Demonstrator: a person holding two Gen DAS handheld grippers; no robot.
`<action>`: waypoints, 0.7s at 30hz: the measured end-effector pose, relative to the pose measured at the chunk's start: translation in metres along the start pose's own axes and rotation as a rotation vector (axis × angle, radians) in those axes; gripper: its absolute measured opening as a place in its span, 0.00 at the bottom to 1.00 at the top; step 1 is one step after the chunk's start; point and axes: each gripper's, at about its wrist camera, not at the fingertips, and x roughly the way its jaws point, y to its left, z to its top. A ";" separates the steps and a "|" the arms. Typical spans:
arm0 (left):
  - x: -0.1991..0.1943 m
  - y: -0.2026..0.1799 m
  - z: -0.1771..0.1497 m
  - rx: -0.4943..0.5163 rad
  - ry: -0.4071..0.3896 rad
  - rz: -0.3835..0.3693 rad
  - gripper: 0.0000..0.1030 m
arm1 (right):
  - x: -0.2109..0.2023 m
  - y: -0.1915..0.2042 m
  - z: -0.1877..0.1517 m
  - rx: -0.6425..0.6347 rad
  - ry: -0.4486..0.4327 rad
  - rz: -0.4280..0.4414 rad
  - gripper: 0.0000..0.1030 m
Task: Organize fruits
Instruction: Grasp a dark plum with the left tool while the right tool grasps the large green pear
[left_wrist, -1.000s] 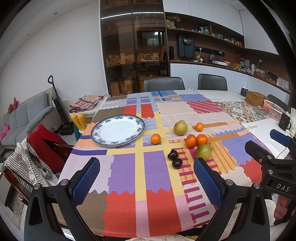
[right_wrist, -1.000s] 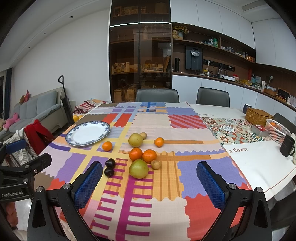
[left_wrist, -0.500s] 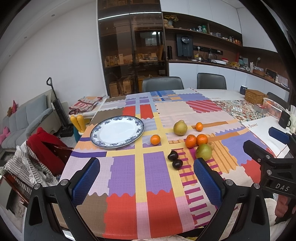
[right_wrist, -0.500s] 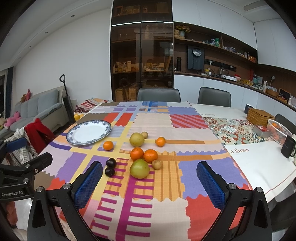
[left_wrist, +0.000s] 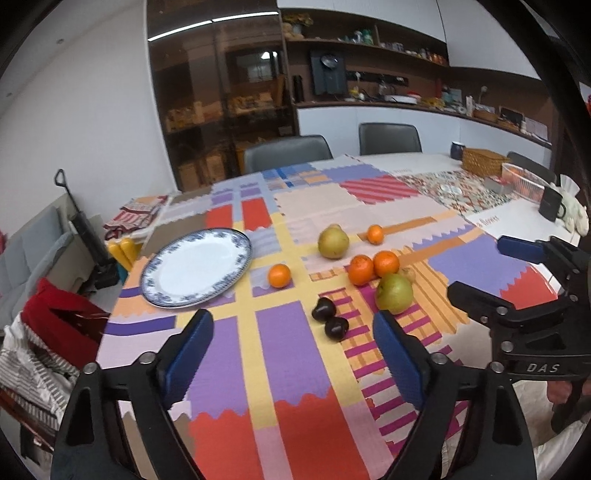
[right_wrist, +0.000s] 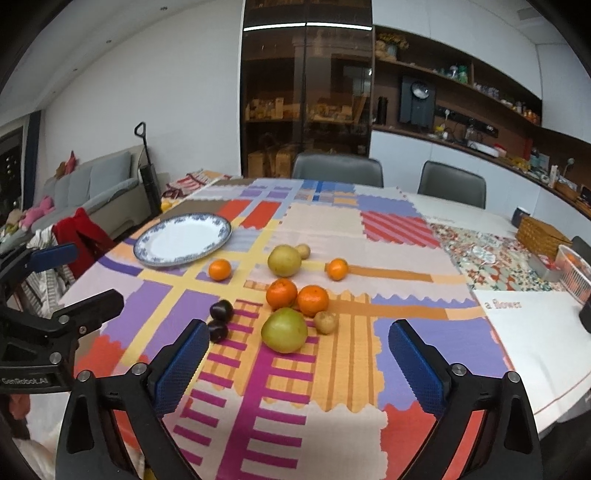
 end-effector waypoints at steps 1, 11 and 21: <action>0.005 -0.001 0.000 0.004 0.006 -0.005 0.83 | 0.005 0.000 -0.001 -0.002 0.010 0.006 0.92; 0.047 -0.008 -0.007 0.039 0.065 -0.078 0.69 | 0.050 -0.002 -0.011 -0.052 0.092 0.065 0.80; 0.088 -0.013 -0.014 0.035 0.136 -0.148 0.58 | 0.084 -0.002 -0.016 -0.094 0.151 0.104 0.71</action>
